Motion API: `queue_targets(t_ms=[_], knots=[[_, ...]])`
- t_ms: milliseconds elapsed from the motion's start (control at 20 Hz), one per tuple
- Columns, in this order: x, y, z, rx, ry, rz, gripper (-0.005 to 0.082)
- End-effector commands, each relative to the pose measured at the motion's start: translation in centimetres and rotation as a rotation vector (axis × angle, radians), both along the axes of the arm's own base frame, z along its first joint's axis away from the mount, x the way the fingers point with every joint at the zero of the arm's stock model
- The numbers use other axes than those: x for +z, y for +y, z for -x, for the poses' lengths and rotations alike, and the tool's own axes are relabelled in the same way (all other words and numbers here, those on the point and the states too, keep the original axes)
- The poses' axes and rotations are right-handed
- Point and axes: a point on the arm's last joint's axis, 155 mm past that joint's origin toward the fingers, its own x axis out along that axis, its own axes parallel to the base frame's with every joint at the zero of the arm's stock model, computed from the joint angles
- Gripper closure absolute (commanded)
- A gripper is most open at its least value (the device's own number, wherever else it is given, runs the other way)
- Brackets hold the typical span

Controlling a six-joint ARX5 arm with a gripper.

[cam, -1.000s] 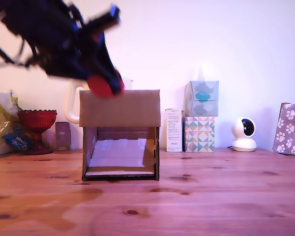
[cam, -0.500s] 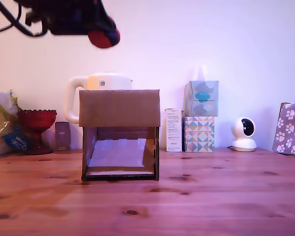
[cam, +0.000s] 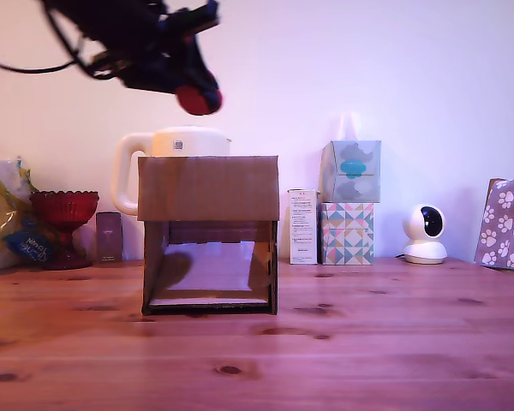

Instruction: Drop the footbag into the cardboard dice tower

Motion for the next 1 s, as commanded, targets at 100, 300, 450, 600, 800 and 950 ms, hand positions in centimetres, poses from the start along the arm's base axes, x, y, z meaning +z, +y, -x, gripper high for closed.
queue_targets(t_ms=[100, 300, 450, 600, 800, 950], knots=[[-2.6, -0.8, -1.7, -0.013, 0.065, -0.065, 0.0594], [-3.4, -0.9, -2.5, -0.008, 0.105, -0.087, 0.0578], [-3.2, -0.7, -2.7, -0.011, 0.096, -0.099, 0.0211], [-2.8, -0.6, -2.7, -0.016, 0.095, -0.12, -0.0007], [-1.4, -0.9, -1.5, -0.058, 0.08, -0.147, 0.0086], [-0.7, -0.7, 0.5, -0.091, 0.099, -0.174, 0.0688]])
